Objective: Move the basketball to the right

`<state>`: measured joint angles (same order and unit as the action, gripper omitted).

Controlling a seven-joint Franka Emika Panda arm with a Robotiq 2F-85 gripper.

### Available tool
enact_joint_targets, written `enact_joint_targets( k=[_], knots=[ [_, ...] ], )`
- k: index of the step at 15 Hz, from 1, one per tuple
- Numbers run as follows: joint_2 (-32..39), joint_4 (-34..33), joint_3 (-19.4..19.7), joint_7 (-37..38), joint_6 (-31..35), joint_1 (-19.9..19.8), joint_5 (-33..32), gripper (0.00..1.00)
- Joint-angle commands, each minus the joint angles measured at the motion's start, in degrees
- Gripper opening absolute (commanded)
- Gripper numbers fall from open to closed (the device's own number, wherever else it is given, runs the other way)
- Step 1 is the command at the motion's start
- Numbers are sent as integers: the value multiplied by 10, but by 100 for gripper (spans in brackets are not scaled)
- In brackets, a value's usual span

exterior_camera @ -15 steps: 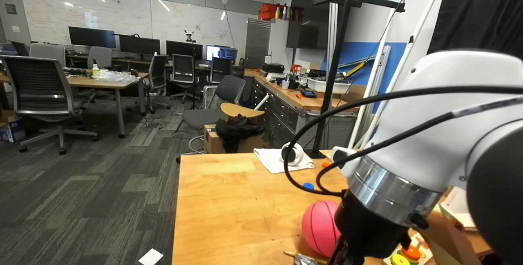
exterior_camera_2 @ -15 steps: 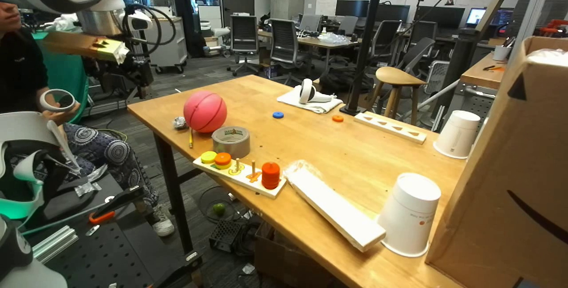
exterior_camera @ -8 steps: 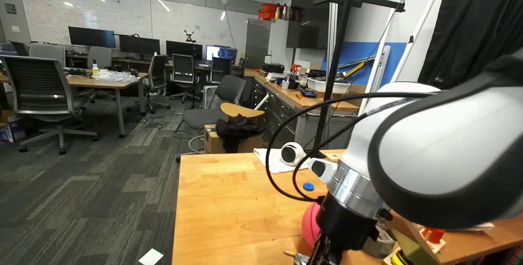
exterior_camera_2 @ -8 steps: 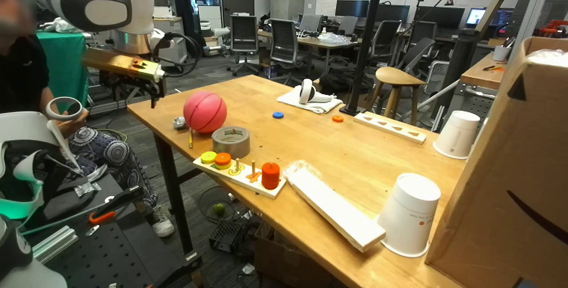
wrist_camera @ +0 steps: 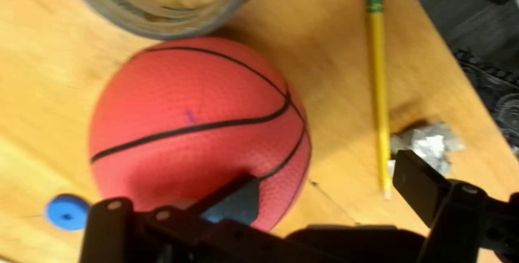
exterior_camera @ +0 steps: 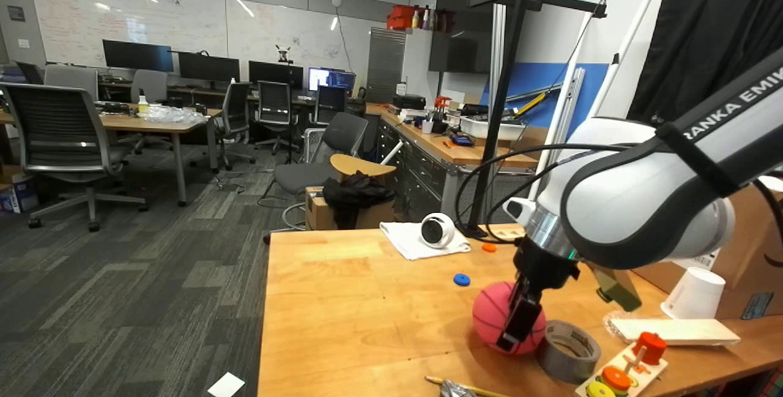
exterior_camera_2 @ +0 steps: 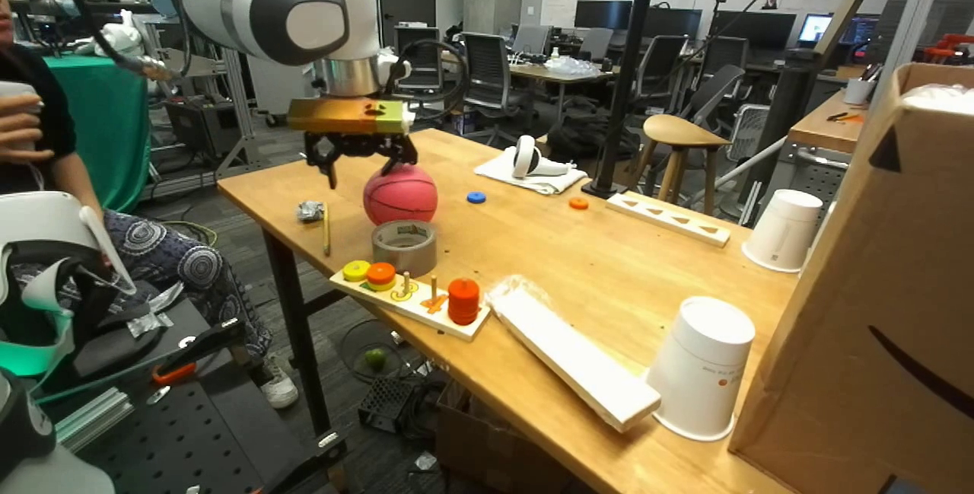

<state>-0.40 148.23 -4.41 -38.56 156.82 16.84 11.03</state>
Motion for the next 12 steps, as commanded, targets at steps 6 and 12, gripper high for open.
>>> enact_joint_targets(
  k=[6, 12],
  knots=[
    [-140, 8, 14, 174, -39, -117, -245, 100],
    [-190, 41, 1, 235, -53, -131, -274, 100]
  ],
)
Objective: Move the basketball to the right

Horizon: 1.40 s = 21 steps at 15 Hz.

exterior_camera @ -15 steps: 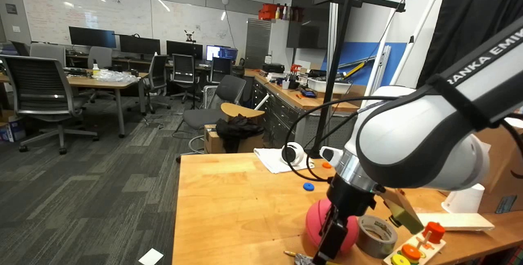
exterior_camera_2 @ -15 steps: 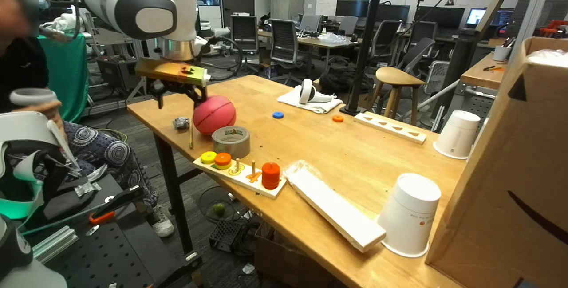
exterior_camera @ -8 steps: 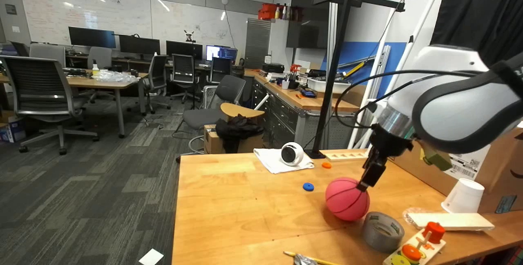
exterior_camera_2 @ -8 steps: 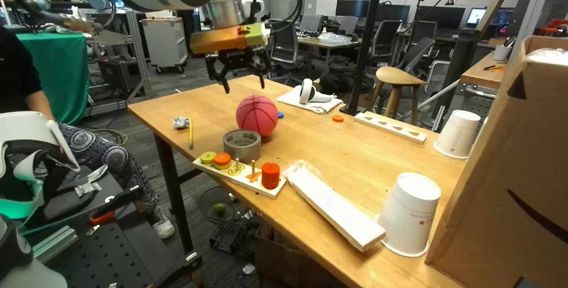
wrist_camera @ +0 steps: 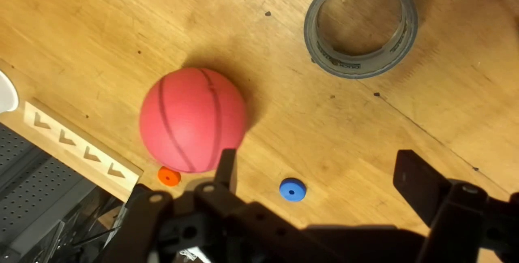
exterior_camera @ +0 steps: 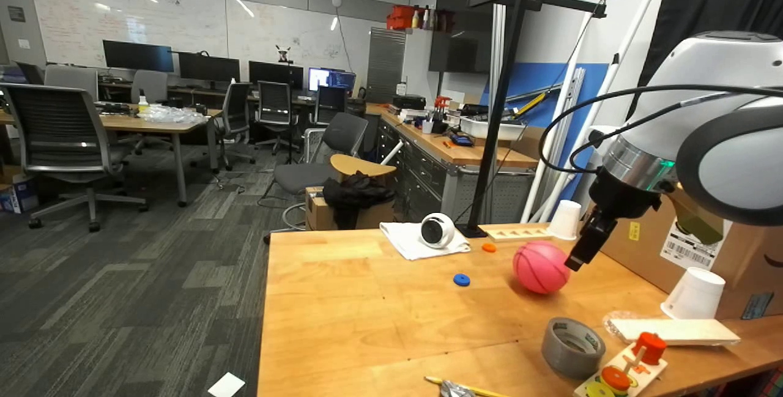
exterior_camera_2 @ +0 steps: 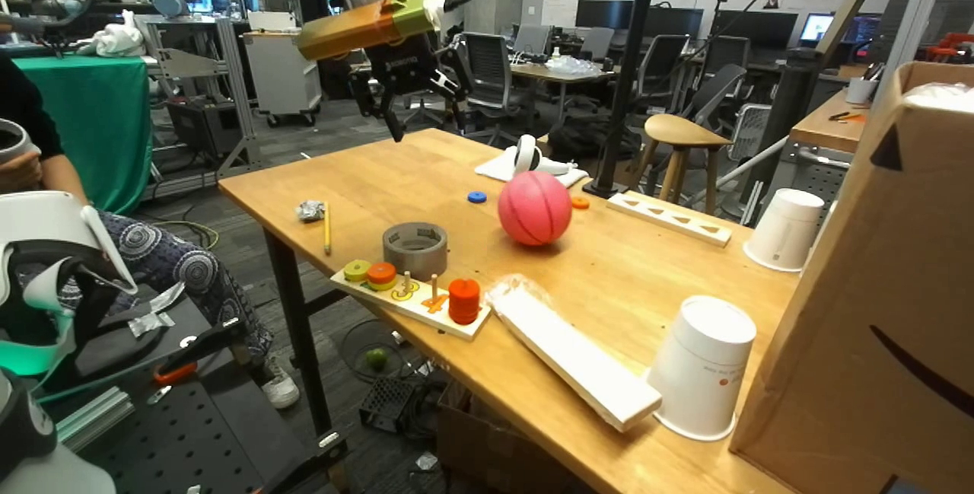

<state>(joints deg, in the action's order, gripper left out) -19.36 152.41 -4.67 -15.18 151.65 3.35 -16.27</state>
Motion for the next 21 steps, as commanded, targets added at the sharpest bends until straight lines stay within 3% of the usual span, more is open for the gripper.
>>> enact_joint_targets(
  k=[1, 21],
  knots=[
    [0, -1, 4, 1, -2, 4, -1, 100],
    [6, 2, 4, 3, -2, 3, -1, 100]
  ],
)
